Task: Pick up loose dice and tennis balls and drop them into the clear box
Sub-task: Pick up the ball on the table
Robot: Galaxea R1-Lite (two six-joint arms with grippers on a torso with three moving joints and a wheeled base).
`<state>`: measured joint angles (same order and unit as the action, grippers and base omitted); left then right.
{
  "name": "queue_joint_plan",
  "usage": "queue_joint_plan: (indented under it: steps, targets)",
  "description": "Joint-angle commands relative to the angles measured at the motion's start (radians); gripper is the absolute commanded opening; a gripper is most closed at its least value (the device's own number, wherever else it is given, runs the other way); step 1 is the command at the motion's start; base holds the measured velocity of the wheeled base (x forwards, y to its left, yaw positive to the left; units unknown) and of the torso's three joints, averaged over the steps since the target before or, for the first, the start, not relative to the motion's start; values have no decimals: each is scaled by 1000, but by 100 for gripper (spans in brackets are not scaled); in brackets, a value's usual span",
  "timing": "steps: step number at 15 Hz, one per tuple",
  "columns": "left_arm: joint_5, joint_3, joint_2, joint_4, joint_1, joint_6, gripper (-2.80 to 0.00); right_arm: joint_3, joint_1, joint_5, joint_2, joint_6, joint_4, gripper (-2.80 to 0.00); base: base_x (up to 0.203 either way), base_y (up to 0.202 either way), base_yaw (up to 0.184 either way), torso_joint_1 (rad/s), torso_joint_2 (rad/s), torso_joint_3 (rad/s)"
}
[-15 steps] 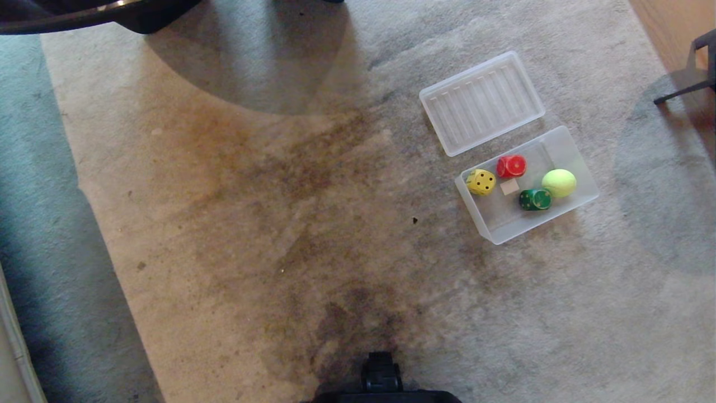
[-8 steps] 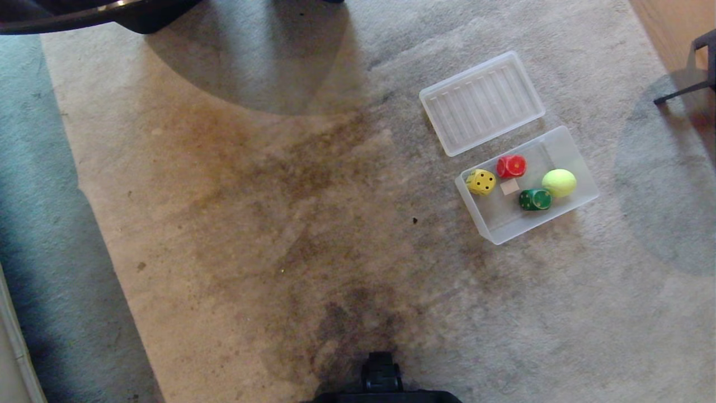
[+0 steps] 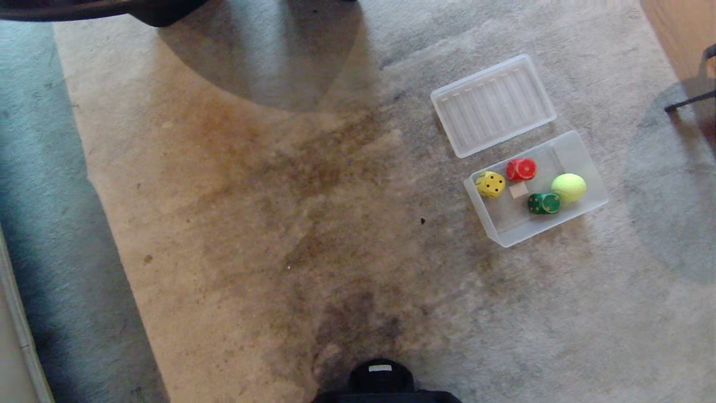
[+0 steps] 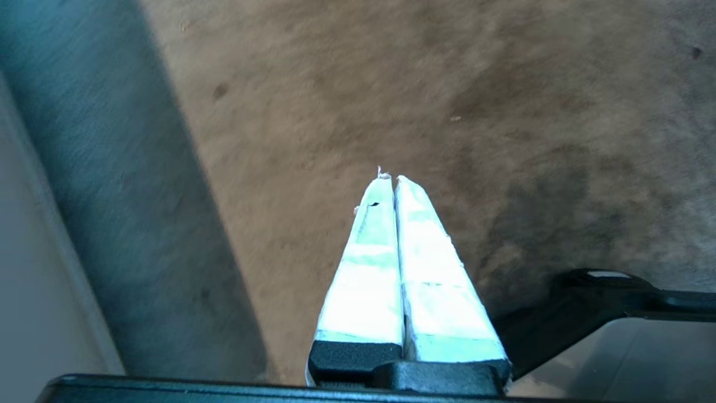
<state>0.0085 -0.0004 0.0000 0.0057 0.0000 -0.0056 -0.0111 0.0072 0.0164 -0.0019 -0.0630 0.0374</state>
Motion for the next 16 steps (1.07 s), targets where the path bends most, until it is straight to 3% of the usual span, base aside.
queue_joint_plan:
  steps: [1,9,16]
  targets:
    - [1,0,0,0,0,-1,-280,0,-1,0,2,-1,-1,-280,-7,-8,136,-1,2,2]
    - [1,0,0,0,0,-1,-280,0,-1,2,0,0,-1,-280,1,-7,160,1,2,4]
    - [1,0,0,0,0,-1,-280,0,-1,2,2,0,-1,-280,0,0,13,0,1,0]
